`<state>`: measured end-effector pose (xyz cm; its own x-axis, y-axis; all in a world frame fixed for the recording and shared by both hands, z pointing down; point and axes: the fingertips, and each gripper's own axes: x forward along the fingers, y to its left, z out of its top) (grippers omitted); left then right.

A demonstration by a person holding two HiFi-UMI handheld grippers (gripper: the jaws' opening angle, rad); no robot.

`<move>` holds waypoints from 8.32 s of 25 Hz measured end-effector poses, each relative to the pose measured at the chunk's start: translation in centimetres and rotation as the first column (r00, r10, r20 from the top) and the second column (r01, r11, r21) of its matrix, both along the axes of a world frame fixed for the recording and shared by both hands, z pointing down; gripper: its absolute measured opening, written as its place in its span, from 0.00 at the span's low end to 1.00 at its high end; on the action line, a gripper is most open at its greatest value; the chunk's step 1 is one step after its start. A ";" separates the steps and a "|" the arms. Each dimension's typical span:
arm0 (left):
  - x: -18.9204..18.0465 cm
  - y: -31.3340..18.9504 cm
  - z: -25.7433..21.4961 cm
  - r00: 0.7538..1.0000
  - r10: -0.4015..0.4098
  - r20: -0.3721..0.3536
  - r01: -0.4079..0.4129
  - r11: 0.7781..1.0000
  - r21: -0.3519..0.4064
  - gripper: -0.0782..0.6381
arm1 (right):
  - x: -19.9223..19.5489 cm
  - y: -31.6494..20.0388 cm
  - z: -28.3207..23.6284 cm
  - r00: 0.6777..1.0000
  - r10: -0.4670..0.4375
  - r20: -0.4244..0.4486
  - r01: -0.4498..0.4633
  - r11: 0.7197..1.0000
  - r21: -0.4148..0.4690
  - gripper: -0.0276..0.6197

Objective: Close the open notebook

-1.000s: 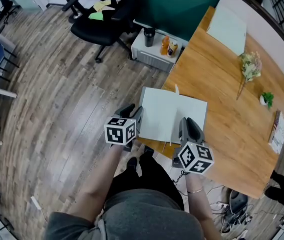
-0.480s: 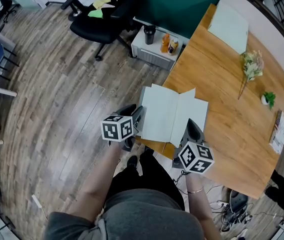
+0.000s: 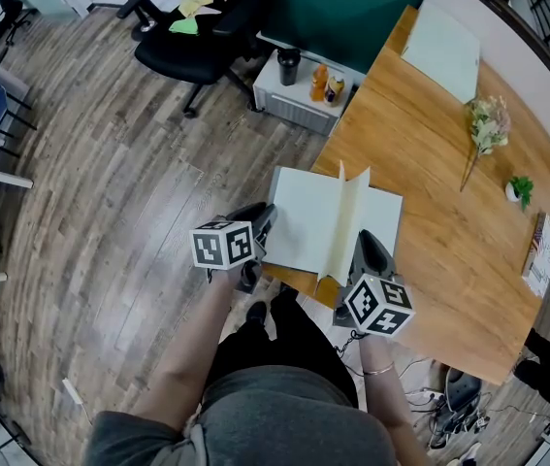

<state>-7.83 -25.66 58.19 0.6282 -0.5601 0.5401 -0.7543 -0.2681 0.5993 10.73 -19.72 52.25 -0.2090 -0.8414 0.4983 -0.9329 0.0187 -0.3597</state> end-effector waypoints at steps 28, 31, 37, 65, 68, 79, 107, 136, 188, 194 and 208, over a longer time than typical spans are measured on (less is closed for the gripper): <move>0.0 0.5 -2.8 0.987 0.036 0.158 -0.055 0.992 0.116 0.15 | 0.0 1.6 -0.6 1.000 0.021 -0.009 -0.021 1.000 0.009 0.15; 0.1 0.5 -3.7 0.987 0.040 0.153 -0.060 0.990 0.128 0.15 | 0.3 1.8 -0.7 0.999 0.035 -0.011 -0.034 0.999 0.009 0.15; 0.5 0.7 -5.2 0.988 0.049 0.146 -0.072 0.985 0.155 0.15 | 1.1 2.6 -0.8 0.998 0.068 -0.019 -0.067 0.998 0.013 0.15; 4.6 1.5 -11.4 0.985 0.144 0.095 -0.164 0.950 0.265 0.15 | 4.7 8.3 -1.9 0.967 0.245 -0.063 -0.242 0.969 0.044 0.14; 5.1 1.7 -11.9 0.983 0.157 0.092 -0.177 0.945 0.276 0.15 | 5.0 9.0 -2.1 0.962 0.265 -0.066 -0.262 0.964 0.047 0.14; 7.9 2.2 -13.7 0.974 0.209 0.093 -0.227 0.925 0.305 0.15 | 6.3 11.3 -2.4 0.943 0.326 -0.068 -0.323 0.945 0.052 0.13; 17.4 4.0 -15.4 0.932 0.357 0.069 -0.359 0.874 0.328 0.15 | 9.7 15.3 -2.1 0.901 0.430 -0.066 -0.428 0.903 0.046 0.13; 26.8 5.2 -10.2 0.848 0.495 0.189 -0.527 0.822 0.215 0.15 | 14.6 16.5 -1.4 0.854 0.518 -0.049 -0.518 0.855 0.022 0.12; 30.6 5.6 -1.0 0.741 0.526 0.418 -0.585 0.811 0.017 0.20 | 19.8 15.7 0.1 0.848 0.530 -0.005 -0.530 0.848 -0.007 0.11; 29.9 4.9 -2.6 0.771 0.493 0.402 -0.567 0.819 0.083 0.22 | 19.7 15.5 -0.4 0.854 0.521 -0.005 -0.521 0.854 0.003 0.11; 26.9 4.0 -8.5 0.819 0.454 0.350 -0.558 0.772 0.304 0.17 | 18.2 13.7 -3.1 0.872 0.490 0.006 -0.489 0.869 0.078 0.11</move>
<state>19.07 -21.66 49.67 0.7560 -0.3872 0.5278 -0.5475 -0.8159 0.1858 28.91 -6.06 49.17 0.2453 -0.8687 0.4304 -0.8344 -0.4152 -0.3625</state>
